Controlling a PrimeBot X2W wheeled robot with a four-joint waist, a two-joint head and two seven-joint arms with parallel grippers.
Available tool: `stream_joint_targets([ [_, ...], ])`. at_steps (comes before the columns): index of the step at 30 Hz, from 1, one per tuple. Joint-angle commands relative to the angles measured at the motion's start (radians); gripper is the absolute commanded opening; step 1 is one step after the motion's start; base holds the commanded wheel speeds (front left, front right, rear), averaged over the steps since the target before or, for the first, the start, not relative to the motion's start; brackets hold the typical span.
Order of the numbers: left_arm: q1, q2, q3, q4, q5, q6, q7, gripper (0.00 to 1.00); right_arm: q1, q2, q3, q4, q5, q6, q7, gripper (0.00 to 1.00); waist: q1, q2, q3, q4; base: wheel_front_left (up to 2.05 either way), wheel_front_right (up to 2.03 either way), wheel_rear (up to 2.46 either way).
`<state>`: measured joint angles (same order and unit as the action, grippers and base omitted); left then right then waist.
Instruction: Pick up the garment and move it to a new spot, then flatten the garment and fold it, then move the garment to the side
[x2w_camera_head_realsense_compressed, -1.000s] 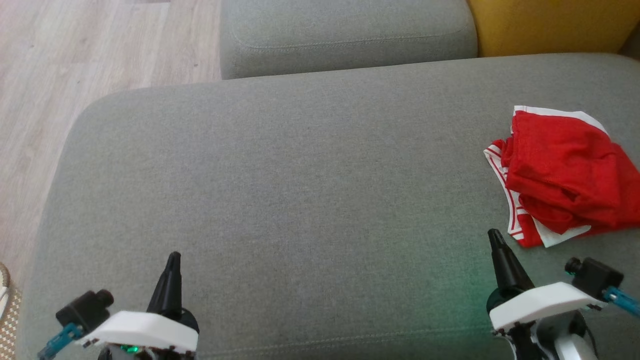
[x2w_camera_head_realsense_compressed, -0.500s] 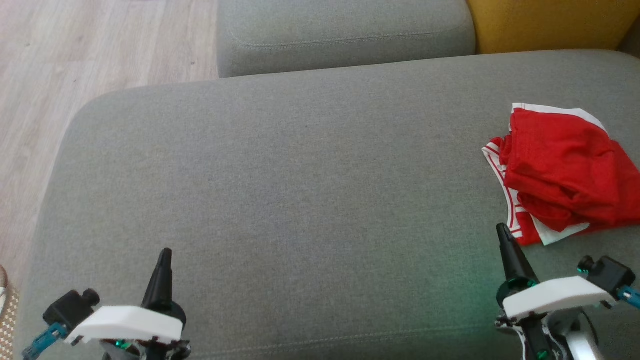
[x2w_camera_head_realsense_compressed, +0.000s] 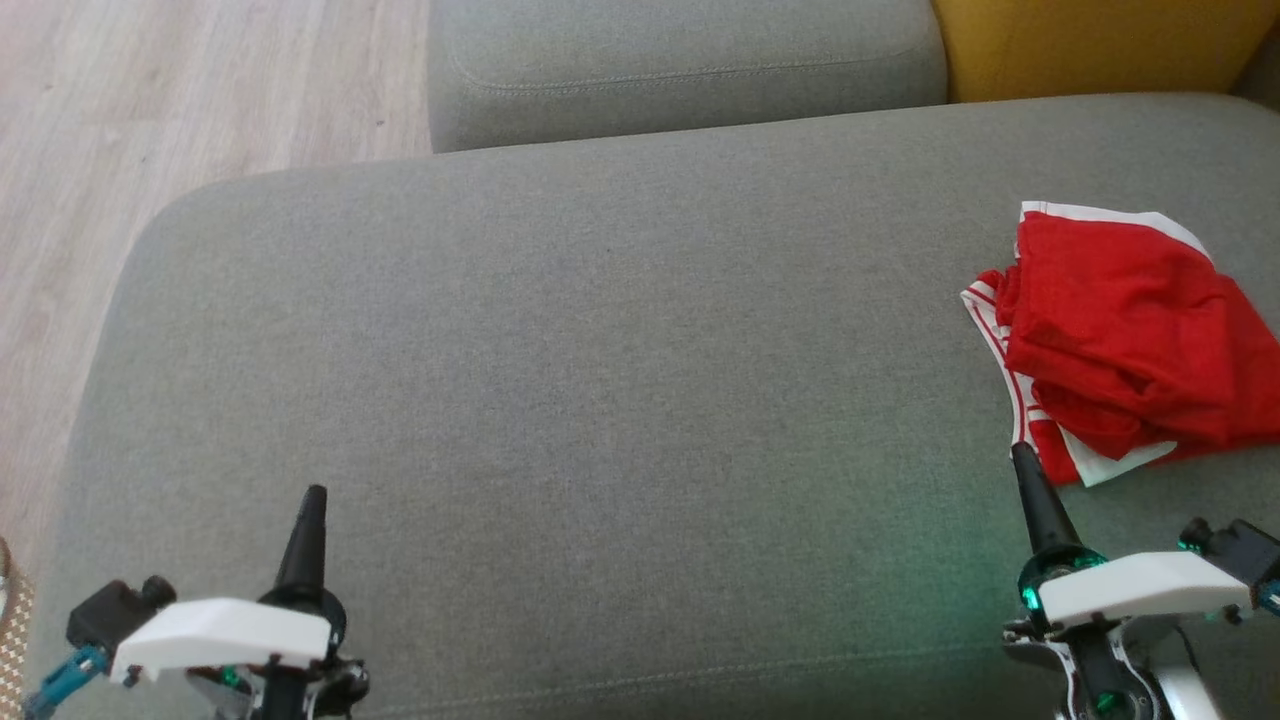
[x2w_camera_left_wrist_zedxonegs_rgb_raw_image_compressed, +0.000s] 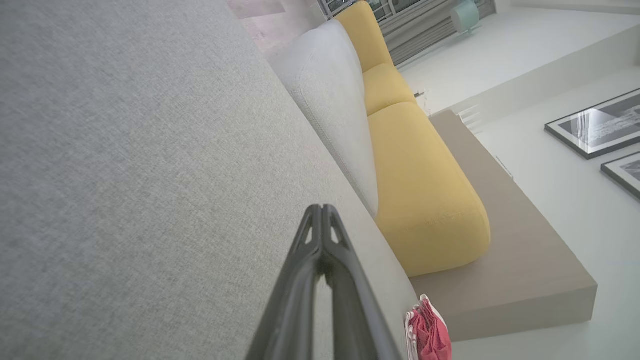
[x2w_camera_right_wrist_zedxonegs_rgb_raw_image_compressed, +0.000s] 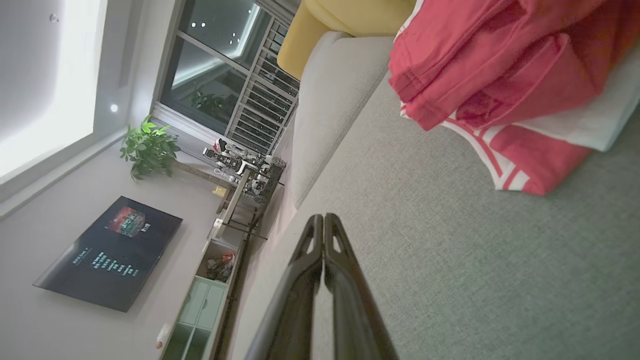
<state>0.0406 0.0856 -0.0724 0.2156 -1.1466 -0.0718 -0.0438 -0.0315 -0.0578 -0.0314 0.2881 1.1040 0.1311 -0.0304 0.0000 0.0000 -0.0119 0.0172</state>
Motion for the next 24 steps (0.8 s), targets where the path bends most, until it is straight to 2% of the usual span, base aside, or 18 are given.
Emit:
stream_joint_targets([
  [1, -0.064, 0.006, 0.039, -0.028, -0.03, -0.013, 0.01, 0.0, -0.055, -0.012, 0.007, -0.038, 0.033, 0.0, 0.011, 0.0, 0.0, 0.0, 0.0, -0.001, 0.0, 0.0, 0.0],
  [24, -0.115, -0.002, 0.105, 0.007, -0.32, -0.042, 0.081, 0.0, -0.067, -0.01, -0.034, -0.042, 0.339, 0.0, 0.082, 0.0, 0.0, 0.0, 0.01, -0.011, 0.0, 0.0, 0.0],
])
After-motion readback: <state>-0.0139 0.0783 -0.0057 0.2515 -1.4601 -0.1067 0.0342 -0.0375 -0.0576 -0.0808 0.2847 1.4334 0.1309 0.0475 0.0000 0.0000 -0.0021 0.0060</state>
